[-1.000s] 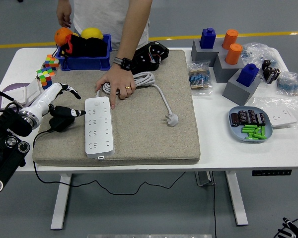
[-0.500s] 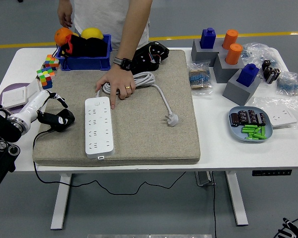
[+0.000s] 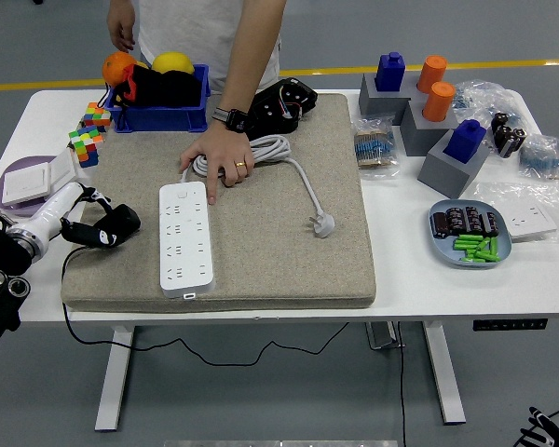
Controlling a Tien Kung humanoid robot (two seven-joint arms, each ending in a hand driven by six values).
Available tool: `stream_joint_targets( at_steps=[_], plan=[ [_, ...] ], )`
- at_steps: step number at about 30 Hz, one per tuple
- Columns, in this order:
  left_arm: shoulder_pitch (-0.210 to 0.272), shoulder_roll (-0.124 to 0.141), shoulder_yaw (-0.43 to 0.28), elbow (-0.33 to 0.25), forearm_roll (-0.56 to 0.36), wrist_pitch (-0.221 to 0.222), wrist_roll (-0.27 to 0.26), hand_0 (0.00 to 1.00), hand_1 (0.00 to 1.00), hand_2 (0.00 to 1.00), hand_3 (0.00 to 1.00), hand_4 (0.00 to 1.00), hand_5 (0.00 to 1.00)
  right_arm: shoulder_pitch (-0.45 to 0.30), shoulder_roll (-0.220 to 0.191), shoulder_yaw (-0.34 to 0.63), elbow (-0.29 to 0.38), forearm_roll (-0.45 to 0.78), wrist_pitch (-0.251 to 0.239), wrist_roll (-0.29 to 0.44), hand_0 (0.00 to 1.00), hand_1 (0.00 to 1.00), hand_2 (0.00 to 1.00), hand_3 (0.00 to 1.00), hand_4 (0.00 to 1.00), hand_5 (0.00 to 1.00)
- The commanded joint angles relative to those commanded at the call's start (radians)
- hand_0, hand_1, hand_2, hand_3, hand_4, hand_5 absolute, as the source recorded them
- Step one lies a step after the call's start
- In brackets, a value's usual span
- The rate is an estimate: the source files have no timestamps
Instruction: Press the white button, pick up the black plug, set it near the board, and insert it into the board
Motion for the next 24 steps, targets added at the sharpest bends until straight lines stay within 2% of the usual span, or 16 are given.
stream_joint_targets(
  at_steps=[3,4,9,10,15,16,21,22,24],
  plan=[
    [-0.004,-0.003,0.002,0.002,-0.001,0.006,-0.003,0.843,0.845,0.754,0.367,0.993,0.009,0.0,-0.001,-0.001,-0.001,-0.003,-0.005,0.005,0.728,0.612,0.557,0.679,0.745,0.512],
    [-0.006,-0.003,0.004,0.004,0.001,0.006,-0.002,0.813,0.805,0.739,0.369,0.993,0.008,0.0,-0.001,-0.002,-0.001,-0.002,-0.005,0.006,0.728,0.611,0.557,0.679,0.744,0.51],
    [-0.017,0.003,0.031,0.023,-0.005,0.006,0.01,0.813,0.805,0.739,0.369,0.993,0.008,0.001,0.0,-0.004,-0.002,-0.001,-0.005,0.006,0.728,0.611,0.557,0.679,0.744,0.51],
    [-0.018,0.004,0.033,0.024,-0.006,0.005,0.013,0.785,0.768,0.718,0.376,0.982,0.002,0.001,0.0,-0.003,-0.002,-0.002,-0.005,0.006,0.728,0.61,0.558,0.679,0.744,0.508],
    [-0.024,0.005,0.043,0.037,-0.008,0.004,0.017,0.785,0.768,0.718,0.376,0.982,0.002,-0.001,-0.001,-0.002,-0.002,-0.003,-0.006,0.006,0.728,0.61,0.558,0.679,0.744,0.508],
    [-0.026,0.005,0.044,0.039,-0.008,0.004,0.017,0.769,0.754,0.7,0.403,0.933,0.002,-0.001,-0.001,-0.001,-0.002,-0.003,-0.006,0.007,0.728,0.61,0.558,0.679,0.744,0.508],
    [-0.035,0.007,0.055,0.05,-0.009,0.011,0.017,0.769,0.754,0.7,0.403,0.933,0.002,-0.001,0.001,-0.001,-0.002,-0.003,-0.008,0.01,0.728,0.61,0.558,0.679,0.744,0.508],
    [-0.036,0.006,0.056,0.051,-0.009,0.013,0.018,0.746,0.73,0.672,0.412,0.897,0.002,-0.001,0.001,-0.001,-0.002,-0.003,-0.008,0.01,0.727,0.61,0.557,0.679,0.744,0.508],
    [-0.036,0.006,0.059,0.05,-0.009,0.023,0.011,0.746,0.73,0.672,0.412,0.897,0.002,-0.002,0.002,-0.001,-0.001,-0.003,-0.009,0.012,0.727,0.61,0.557,0.679,0.744,0.508]
  ],
)
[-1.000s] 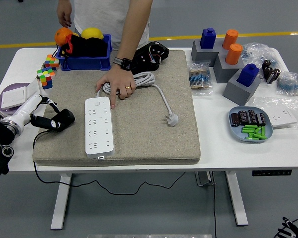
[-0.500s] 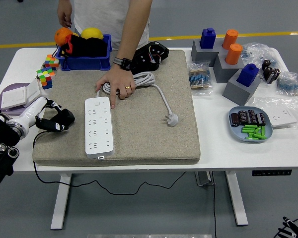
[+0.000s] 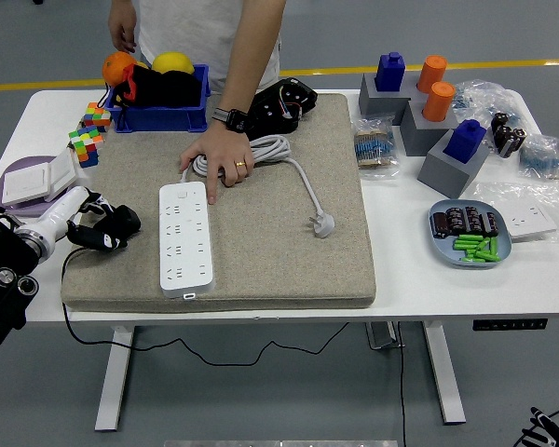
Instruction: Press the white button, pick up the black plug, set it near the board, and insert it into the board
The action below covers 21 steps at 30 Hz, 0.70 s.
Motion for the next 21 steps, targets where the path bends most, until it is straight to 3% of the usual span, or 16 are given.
stream_joint_targets(
  at_steps=[3,4,9,10,15,16,21],
  plan=[
    [-0.002,-0.003,0.002,-0.001,-0.002,0.012,-0.009,0.746,0.73,0.672,0.412,0.897,0.002,0.0,0.0,0.001,0.0,-0.001,-0.001,0.001,0.727,0.61,0.557,0.679,0.744,0.508],
    [-0.003,-0.003,0.003,-0.002,-0.005,0.015,-0.008,0.6,0.648,0.564,0.421,0.863,0.002,0.0,0.0,0.002,0.0,-0.001,-0.001,0.001,0.726,0.61,0.556,0.678,0.744,0.509],
    [-0.004,-0.004,0.011,-0.004,-0.016,0.015,0.002,0.6,0.648,0.564,0.421,0.863,0.002,0.001,0.002,0.006,0.0,-0.002,-0.002,0.003,0.726,0.61,0.556,0.678,0.744,0.509],
    [-0.004,-0.004,0.013,-0.005,-0.018,0.015,0.003,0.512,0.539,0.516,0.436,0.804,0.002,0.001,0.002,0.007,0.0,-0.002,-0.003,0.003,0.726,0.61,0.555,0.679,0.743,0.508],
    [-0.006,-0.002,0.017,-0.006,-0.029,0.007,0.016,0.512,0.539,0.516,0.436,0.804,0.002,0.0,0.002,0.009,0.0,-0.004,-0.003,0.004,0.726,0.61,0.555,0.679,0.743,0.508],
    [-0.006,-0.001,0.017,-0.007,-0.033,0.007,0.015,0.434,0.482,0.494,0.451,0.79,0.002,0.0,0.002,0.01,0.0,-0.004,-0.004,0.004,0.725,0.61,0.555,0.677,0.743,0.509],
    [-0.008,0.004,0.02,-0.014,-0.059,0.012,0.0,0.434,0.482,0.494,0.451,0.79,0.002,0.0,0.003,0.01,0.0,-0.003,-0.005,0.007,0.725,0.61,0.555,0.677,0.743,0.509]
  ],
)
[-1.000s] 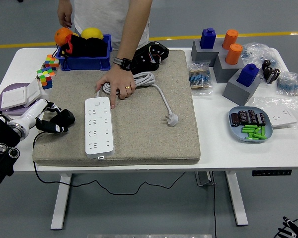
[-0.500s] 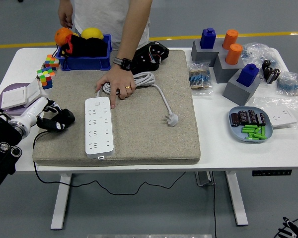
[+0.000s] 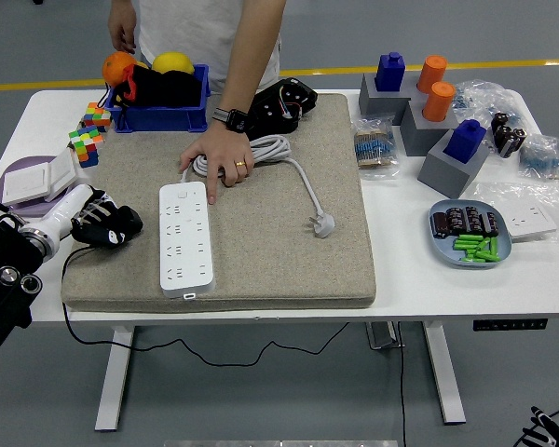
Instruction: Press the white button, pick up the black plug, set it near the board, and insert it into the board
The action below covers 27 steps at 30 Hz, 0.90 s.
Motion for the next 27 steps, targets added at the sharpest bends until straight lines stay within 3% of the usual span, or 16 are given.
stream_joint_targets(
  at_steps=[1,10,19,27],
  plan=[
    [-0.001,0.002,0.001,-0.005,-0.004,0.001,-0.003,0.405,0.435,0.475,0.454,0.776,0.002,0.0,0.0,0.0,0.0,0.0,0.0,0.0,0.725,0.61,0.555,0.676,0.743,0.508],
    [-0.028,0.039,0.052,-0.083,-0.011,0.002,0.004,0.417,0.44,0.467,0.452,0.758,0.002,0.002,-0.002,0.004,0.0,-0.001,-0.002,0.003,0.725,0.61,0.555,0.674,0.743,0.508],
    [-0.133,0.125,0.261,-0.152,-0.025,-0.012,0.035,0.441,0.438,0.449,0.443,0.757,0.002,0.004,-0.007,0.006,0.0,0.001,-0.003,0.003,0.724,0.608,0.553,0.673,0.742,0.504],
    [-0.197,0.15,0.371,-0.148,-0.036,-0.025,0.038,0.438,0.433,0.445,0.443,0.745,0.002,0.005,-0.009,0.004,0.0,0.002,-0.002,0.003,0.724,0.606,0.551,0.673,0.741,0.501]
  ],
)
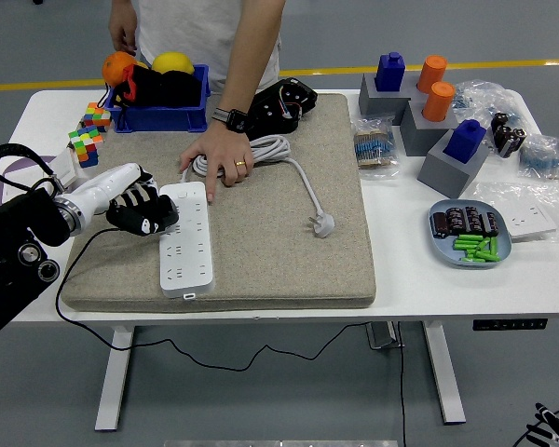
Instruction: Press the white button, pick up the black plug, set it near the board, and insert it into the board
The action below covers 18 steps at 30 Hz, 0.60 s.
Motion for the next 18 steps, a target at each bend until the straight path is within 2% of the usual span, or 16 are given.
stream_joint_targets(
  at_steps=[4,11,18],
  plan=[
    [-0.031,0.015,0.053,-0.004,-0.014,-0.01,-0.003,0.438,0.433,0.445,0.443,0.745,0.002,0.001,-0.002,0.005,-0.001,-0.003,0.0,-0.001,0.724,0.606,0.551,0.673,0.741,0.501],
    [-0.055,0.033,0.102,-0.024,-0.029,-0.021,-0.005,0.438,0.427,0.437,0.439,0.727,0.002,0.002,-0.002,0.004,0.0,0.0,0.0,0.0,0.724,0.604,0.551,0.672,0.739,0.499],
    [-0.091,0.042,0.168,-0.007,-0.004,-0.026,-0.002,0.436,0.421,0.431,0.431,0.729,0.002,0.003,-0.003,0.002,0.0,0.001,0.0,0.001,0.724,0.606,0.551,0.672,0.738,0.497]
  ],
)
